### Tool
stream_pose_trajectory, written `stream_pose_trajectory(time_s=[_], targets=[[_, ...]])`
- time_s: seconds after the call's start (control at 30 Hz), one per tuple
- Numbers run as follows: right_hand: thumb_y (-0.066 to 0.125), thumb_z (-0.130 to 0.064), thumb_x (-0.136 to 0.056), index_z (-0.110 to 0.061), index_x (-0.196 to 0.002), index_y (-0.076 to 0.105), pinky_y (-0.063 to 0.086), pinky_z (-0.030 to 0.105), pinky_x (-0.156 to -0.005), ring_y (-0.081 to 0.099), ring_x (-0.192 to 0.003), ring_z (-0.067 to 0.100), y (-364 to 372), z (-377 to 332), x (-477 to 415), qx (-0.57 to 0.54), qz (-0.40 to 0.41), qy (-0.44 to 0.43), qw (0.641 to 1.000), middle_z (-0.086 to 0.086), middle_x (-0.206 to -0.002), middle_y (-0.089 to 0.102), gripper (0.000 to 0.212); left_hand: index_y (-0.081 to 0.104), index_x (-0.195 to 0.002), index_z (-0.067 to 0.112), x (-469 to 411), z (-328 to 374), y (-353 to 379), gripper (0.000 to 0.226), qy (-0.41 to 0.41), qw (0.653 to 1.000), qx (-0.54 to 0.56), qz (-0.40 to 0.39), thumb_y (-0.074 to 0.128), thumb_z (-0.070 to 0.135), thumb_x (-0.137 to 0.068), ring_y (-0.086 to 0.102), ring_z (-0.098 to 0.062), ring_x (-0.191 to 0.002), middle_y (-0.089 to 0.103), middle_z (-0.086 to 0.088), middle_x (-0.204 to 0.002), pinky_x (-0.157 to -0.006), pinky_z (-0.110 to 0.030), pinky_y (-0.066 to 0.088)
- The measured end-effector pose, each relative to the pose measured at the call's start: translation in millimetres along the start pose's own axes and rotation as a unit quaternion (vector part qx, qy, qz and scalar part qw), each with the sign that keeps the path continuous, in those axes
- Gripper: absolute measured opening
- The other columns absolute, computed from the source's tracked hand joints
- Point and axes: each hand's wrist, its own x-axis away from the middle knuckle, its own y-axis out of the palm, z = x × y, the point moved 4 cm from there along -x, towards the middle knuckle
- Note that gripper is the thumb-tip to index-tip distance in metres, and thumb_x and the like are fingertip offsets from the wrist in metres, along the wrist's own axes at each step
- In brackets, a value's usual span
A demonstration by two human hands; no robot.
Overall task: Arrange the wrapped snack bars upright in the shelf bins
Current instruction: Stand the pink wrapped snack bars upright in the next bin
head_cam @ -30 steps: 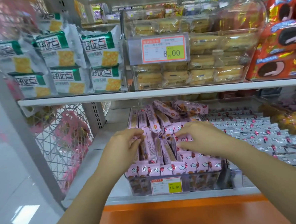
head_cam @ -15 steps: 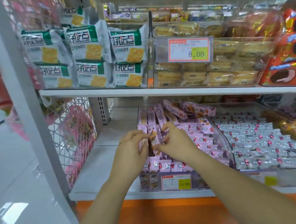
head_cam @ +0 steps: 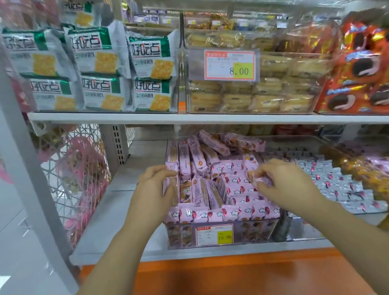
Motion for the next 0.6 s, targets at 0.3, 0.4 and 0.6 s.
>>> stream_pose_trajectory(time_s=[0.3, 0.4, 0.6], targets=[[0.059, -0.045, -0.087, -0.025, -0.115, 0.056, 0.043, 0.037, -0.093, 0.058, -0.100, 0.016, 19, -71, -52, -0.047, -0.135, -0.064, 0.988, -0.011, -0.102, 0.064, 0.034, 0.065, -0.112, 0.022, -2, -6, -1, 0.022, 0.012, 1.000, 0.000, 0.004, 0.057, 0.019, -0.092, 0.045, -0.017, -0.121, 0.049, 0.003, -0.128, -0.095, -0.022, 0.031], [0.051, -0.061, -0.086, -0.024, -0.120, 0.050, 0.034, 0.043, -0.100, 0.055, -0.106, 0.022, 45, -80, -66, 0.067, -0.205, -0.082, 0.973, -0.003, -0.110, 0.064, 0.051, 0.064, -0.113, 0.023, -3, -7, -4, 0.022, 0.020, 1.000, 0.003, 0.011, 0.057, 0.019, -0.092, 0.046, -0.015, -0.120, 0.048, 0.005, -0.128, -0.093, -0.020, 0.031], [0.026, -0.078, -0.082, -0.016, -0.144, 0.028, 0.009, 0.054, -0.114, 0.035, -0.131, 0.031, 76, -76, -61, 0.147, -0.294, -0.051, 0.943, 0.013, -0.136, 0.047, 0.088, 0.062, -0.116, 0.024, -6, -8, -4, 0.025, 0.022, 1.000, 0.012, 0.013, 0.055, 0.018, -0.092, 0.044, -0.013, -0.121, 0.047, 0.007, -0.129, -0.092, -0.019, 0.030]])
